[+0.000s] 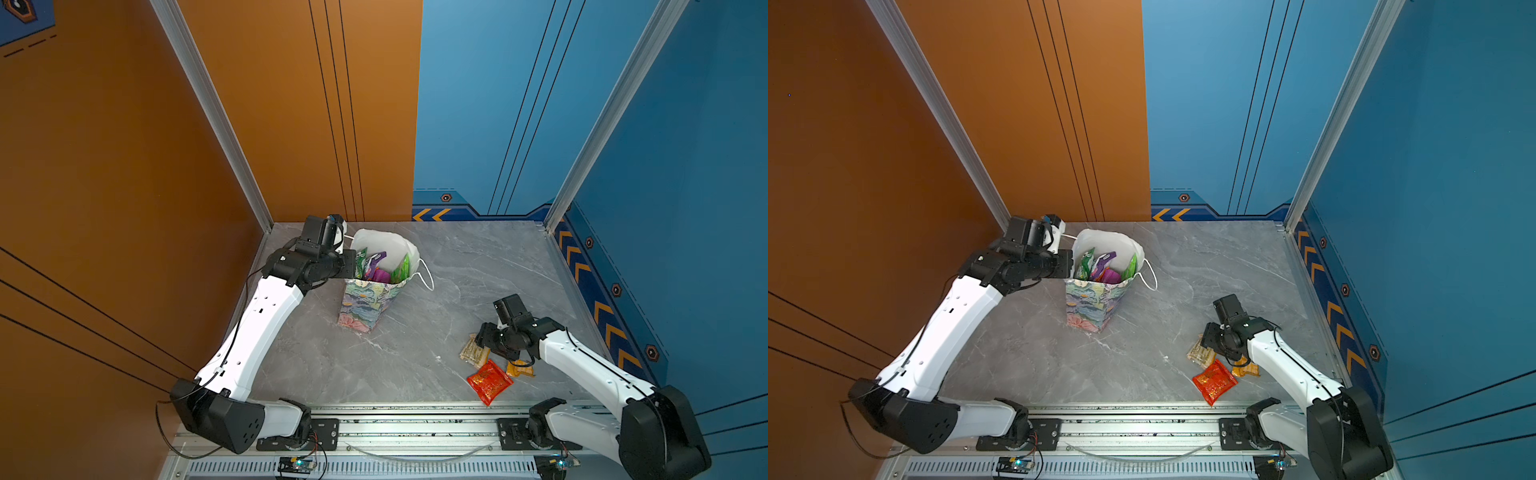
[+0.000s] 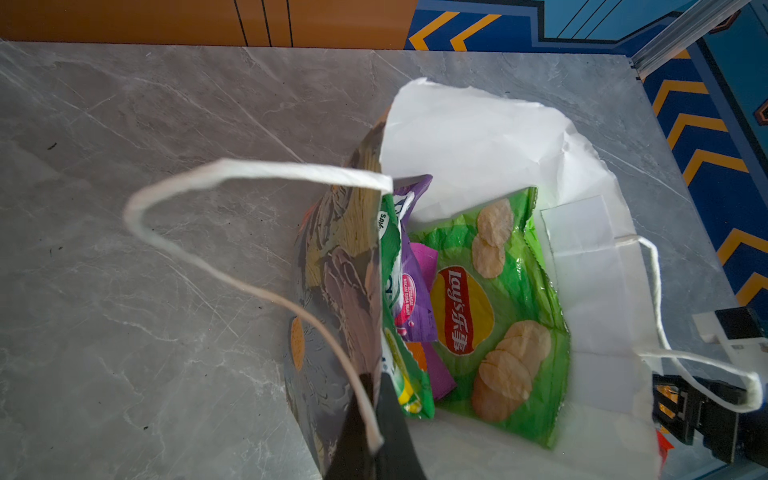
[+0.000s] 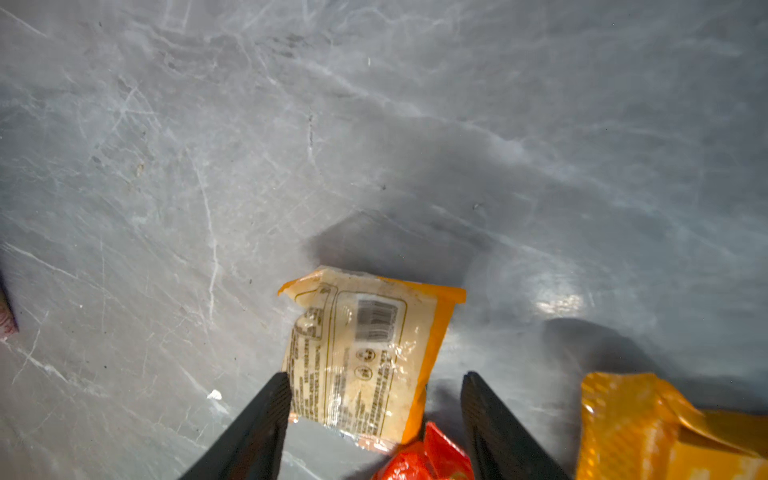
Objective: Place the snacks into the paper bag
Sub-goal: 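Close the right gripper on the tan snack packet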
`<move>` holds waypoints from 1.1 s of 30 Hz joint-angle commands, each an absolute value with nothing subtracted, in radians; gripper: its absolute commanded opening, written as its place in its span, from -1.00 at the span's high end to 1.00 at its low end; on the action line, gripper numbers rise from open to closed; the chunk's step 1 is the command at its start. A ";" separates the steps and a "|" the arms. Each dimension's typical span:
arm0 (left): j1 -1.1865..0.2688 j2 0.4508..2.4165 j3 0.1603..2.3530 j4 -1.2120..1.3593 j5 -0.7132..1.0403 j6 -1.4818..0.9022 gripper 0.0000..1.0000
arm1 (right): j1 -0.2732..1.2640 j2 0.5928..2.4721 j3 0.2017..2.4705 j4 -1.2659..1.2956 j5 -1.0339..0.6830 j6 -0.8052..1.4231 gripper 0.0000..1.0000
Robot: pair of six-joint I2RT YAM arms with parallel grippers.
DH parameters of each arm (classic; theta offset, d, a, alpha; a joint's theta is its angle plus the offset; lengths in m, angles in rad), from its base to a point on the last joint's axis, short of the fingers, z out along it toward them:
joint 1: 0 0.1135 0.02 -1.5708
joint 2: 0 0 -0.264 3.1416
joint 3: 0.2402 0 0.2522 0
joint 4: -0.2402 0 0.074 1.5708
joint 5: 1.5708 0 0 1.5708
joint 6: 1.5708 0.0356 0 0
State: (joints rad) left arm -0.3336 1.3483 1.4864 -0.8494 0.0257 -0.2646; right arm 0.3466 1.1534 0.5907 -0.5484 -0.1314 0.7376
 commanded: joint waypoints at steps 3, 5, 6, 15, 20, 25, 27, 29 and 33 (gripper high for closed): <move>-0.329 1.325 1.492 -0.816 0.017 -0.246 0.91 | 0.342 1.180 0.524 -0.442 -0.121 0.793 -0.20; -0.330 1.328 1.492 -0.817 0.015 -0.245 0.92 | 0.343 1.197 0.525 -0.429 -0.121 0.785 -0.08; -0.330 1.329 1.491 -0.817 0.017 -0.245 0.91 | 0.342 1.205 0.524 -0.421 -0.124 0.785 -0.03; -0.328 1.328 1.493 -0.818 0.019 -0.247 0.91 | 0.361 1.285 0.518 -0.354 -0.161 0.792 0.61; -0.329 1.329 1.492 -0.817 0.021 -0.247 0.91 | 0.373 1.276 0.525 -0.355 -0.148 0.796 0.84; -0.328 1.329 1.493 -0.817 0.021 -0.247 0.91 | 0.373 1.249 0.541 -0.376 -0.135 0.796 0.87; -0.328 1.328 1.493 -0.816 0.022 -0.247 0.91 | 0.373 1.241 0.551 -0.387 -0.130 0.795 0.87; -0.328 1.329 1.493 -0.817 0.021 -0.247 0.91 | 0.373 1.235 0.568 -0.400 -0.131 0.791 0.87; -0.328 1.327 1.494 -0.817 0.023 -0.247 0.92 | 0.374 1.228 0.601 -0.421 -0.137 0.784 0.88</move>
